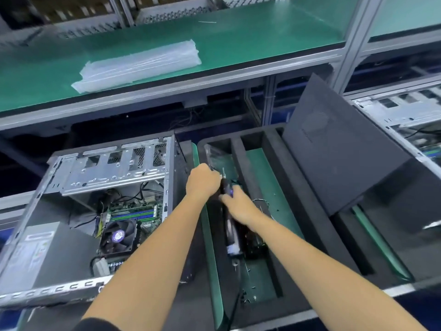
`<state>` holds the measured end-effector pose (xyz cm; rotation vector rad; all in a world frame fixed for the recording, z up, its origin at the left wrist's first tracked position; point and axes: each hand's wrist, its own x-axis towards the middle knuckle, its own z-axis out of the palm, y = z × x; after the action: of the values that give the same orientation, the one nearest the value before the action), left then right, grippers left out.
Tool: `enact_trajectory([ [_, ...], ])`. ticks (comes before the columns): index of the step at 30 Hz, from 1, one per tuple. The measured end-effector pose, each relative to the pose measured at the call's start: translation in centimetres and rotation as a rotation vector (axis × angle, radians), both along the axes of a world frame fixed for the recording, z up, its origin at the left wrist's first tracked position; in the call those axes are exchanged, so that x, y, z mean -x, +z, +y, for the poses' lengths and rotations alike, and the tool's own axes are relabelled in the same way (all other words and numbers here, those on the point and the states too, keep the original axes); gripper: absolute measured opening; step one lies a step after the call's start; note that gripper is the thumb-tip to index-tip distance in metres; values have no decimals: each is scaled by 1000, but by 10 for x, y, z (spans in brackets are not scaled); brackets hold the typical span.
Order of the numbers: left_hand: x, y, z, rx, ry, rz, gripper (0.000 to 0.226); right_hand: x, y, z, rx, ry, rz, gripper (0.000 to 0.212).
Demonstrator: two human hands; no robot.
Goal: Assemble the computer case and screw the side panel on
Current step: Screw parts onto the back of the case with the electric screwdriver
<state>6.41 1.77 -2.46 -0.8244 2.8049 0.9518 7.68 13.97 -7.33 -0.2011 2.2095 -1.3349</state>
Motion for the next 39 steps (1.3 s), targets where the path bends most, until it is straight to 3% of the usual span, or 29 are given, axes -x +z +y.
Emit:
enact_trajectory([
  [3, 11, -6, 9, -198, 31, -8, 54, 21, 16, 15, 220, -84, -136, 25],
  [5, 18, -3, 18, -367, 31, 1, 50, 27, 23, 23, 345, -70, -202, 22],
  [10, 34, 2, 24, -438, 32, 115, 30, 26, 28, 37, 580, -22, -381, 22],
  [15, 42, -6, 29, -453, 94, 163, 30, 22, 27, 47, 494, 16, -401, 38],
  [18, 47, -17, 26, -485, 193, 124, 34, 21, 20, 55, 386, 46, -393, 32],
  [21, 40, -31, 20, -141, 49, -30, 33, 25, 15, 60, 392, -7, -386, 22],
  [26, -4, -66, 42, 300, -589, -534, 31, 38, 19, 61, 430, -70, -346, 18],
  [29, -26, -81, 60, 678, -828, -570, 33, 41, 20, 62, 439, -35, -324, 19],
  [31, -38, -88, 73, 733, -952, -558, 29, 42, 19, 63, 449, -35, -322, 19],
  [33, -52, -102, 85, 637, -1011, -646, 30, 42, 18, 65, 454, -40, -323, 18],
  [35, -65, -111, 94, 557, -991, -732, 40, 42, 17, 69, 460, -43, -327, 18],
  [39, -77, -120, 103, 590, -871, -711, 51, 42, 18, 77, 475, -56, -350, 18],
])
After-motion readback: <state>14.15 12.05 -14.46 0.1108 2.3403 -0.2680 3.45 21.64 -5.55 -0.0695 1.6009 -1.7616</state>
